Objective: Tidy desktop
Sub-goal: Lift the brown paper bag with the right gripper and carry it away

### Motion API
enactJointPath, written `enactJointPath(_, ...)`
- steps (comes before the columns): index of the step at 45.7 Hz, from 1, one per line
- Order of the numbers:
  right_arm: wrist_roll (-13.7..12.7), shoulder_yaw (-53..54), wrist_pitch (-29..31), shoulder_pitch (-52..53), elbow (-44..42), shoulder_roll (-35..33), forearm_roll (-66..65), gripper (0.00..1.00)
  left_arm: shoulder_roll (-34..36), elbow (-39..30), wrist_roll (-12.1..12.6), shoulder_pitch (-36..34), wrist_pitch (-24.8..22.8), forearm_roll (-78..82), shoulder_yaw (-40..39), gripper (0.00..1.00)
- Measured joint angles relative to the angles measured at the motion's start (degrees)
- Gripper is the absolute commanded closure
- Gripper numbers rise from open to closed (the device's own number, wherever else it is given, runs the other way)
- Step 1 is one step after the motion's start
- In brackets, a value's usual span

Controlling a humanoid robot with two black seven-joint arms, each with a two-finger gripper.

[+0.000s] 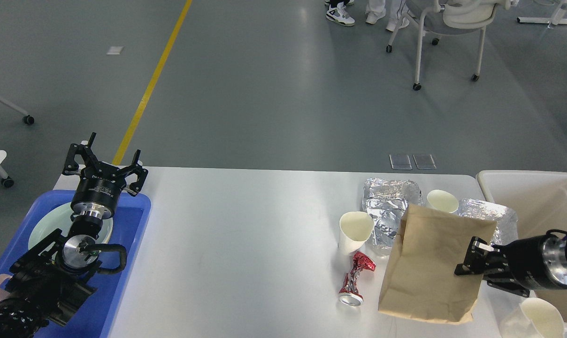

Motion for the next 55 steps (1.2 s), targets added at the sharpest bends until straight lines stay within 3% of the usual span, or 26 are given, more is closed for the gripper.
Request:
enactJointPath(10,-1.3,-1.1,6.2,9.3,-4.2,4.3,-0.4,1.0,0.0,0.0,-0.1,0.0,0.0,0.0,0.0,0.02)
enactJointPath(26,-2.6,2.5,22.7,19.3,-24.7,19.4,-0.9,1.0,0.0,0.0,-0.1,0.0,0.0,0.0,0.1,0.02)
enactJointPath(36,-2.7,8.5,30.9,25.7,-23.8,25.6,-0.5,1.0,0.0,0.0,-0.1,0.0,0.0,0.0,0.0,0.02)
enactJointPath(45,-2.8,7.9,30.2,23.2,-24.8,26.3,-0.7,1.0,0.0,0.0,-0.1,-0.1,0.0,0.0,0.0,0.02)
enactJointPath(55,-2.8,-1.6,21.4,8.7,-35.6,18.9,-0.1,1.0,0.0,-0.1,0.0,-0.1,0.0,0.0,0.0,0.02)
